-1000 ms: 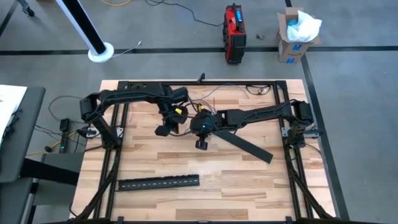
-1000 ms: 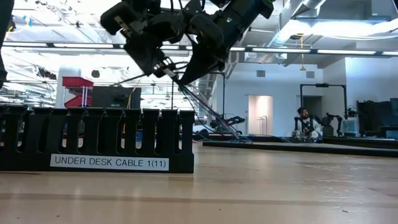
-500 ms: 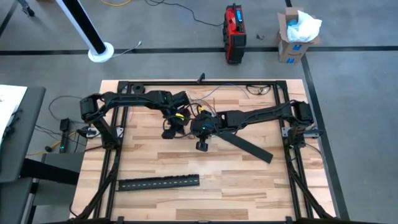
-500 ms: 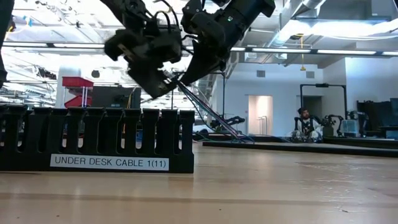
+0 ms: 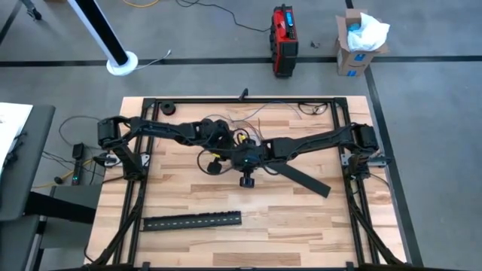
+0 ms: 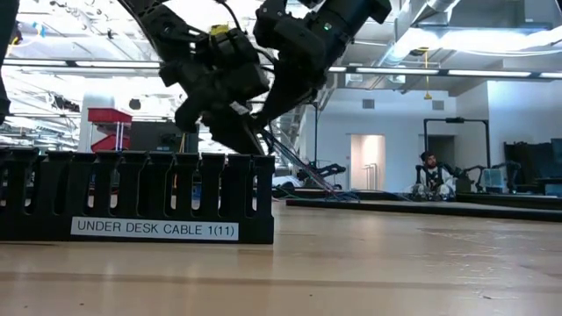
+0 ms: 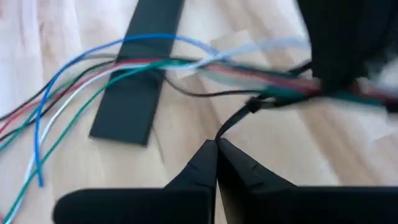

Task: Ziptie cables
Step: Wrap the cable wires with the black zip tie

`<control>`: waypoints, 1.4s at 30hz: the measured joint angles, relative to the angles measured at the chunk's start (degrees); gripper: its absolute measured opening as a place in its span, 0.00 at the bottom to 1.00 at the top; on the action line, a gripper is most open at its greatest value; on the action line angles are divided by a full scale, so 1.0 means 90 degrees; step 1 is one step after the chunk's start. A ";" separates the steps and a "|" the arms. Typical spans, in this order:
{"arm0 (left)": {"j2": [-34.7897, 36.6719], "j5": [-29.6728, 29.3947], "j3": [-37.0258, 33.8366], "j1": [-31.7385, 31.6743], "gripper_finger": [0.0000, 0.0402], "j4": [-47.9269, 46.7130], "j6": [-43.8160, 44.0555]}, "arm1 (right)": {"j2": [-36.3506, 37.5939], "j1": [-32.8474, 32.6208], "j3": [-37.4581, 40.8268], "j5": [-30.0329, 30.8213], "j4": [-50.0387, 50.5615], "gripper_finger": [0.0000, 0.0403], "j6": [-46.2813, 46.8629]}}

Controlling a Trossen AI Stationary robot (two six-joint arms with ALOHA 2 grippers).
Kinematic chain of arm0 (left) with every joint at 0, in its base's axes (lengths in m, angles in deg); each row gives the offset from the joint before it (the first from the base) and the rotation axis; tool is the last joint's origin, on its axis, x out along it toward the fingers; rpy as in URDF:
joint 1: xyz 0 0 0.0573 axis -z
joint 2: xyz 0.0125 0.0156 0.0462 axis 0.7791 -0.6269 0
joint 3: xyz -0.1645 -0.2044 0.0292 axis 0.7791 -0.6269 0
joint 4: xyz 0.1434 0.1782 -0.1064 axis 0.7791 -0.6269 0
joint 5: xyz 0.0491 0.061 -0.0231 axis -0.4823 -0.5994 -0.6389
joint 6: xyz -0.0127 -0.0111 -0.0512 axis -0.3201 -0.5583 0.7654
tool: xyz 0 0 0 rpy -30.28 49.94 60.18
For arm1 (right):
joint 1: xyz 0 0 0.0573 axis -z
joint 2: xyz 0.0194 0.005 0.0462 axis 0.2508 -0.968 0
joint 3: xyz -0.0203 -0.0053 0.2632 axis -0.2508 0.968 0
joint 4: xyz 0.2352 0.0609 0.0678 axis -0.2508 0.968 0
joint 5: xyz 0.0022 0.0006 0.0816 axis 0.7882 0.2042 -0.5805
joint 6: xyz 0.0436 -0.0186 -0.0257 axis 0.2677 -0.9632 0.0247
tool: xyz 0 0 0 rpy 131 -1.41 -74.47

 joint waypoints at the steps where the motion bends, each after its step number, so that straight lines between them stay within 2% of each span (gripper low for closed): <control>1: 0.0000 0.0005 -0.0026 0.0000 0.00 0.0002 0.0007 | 0.0000 0.0001 0.0000 -0.0004 0.0131 0.00 -0.0021; 3: 0.0000 0.0058 -0.0052 -0.0015 0.00 0.0021 0.0001 | 0.0000 0.0004 0.0016 -0.0008 0.0257 0.00 -0.0078; 7: 0.0000 -0.0008 -0.0064 -0.0022 0.00 0.0102 -0.0276 | 0.0011 0.0004 0.0405 -0.0224 -0.0226 0.00 -0.0134; 9: -0.0002 -0.0018 -0.0066 -0.0021 0.00 0.0374 -0.0285 | 0.0000 -0.0003 0.0571 -0.0452 -0.0303 0.00 -0.0098; 14: -0.0002 -0.0007 -0.0066 -0.0019 0.00 0.1042 -0.0137 | 0.0005 -0.0129 0.1016 -0.0496 -0.0831 0.00 0.0036; 23: -0.0499 0.0033 -0.0061 0.0025 0.00 0.1199 0.0154 | 0.0000 -0.0190 0.1037 -0.0450 -0.1109 0.01 -0.0158; 29: -0.1034 -0.0036 -0.0061 0.0196 0.00 0.1491 0.0306 | 0.0002 -0.0108 0.1035 -0.0484 -0.1014 0.14 -0.0134; 36: -0.1132 -0.0114 -0.0061 0.0161 0.00 0.1616 0.0306 | 0.0002 -0.0158 0.1035 -0.0508 -0.0207 0.33 -0.0131; 42: -0.1300 -0.0373 -0.0059 0.0130 0.00 0.1669 0.0319 | 0.0002 -0.0332 0.1035 -0.0543 0.0440 0.41 -0.0142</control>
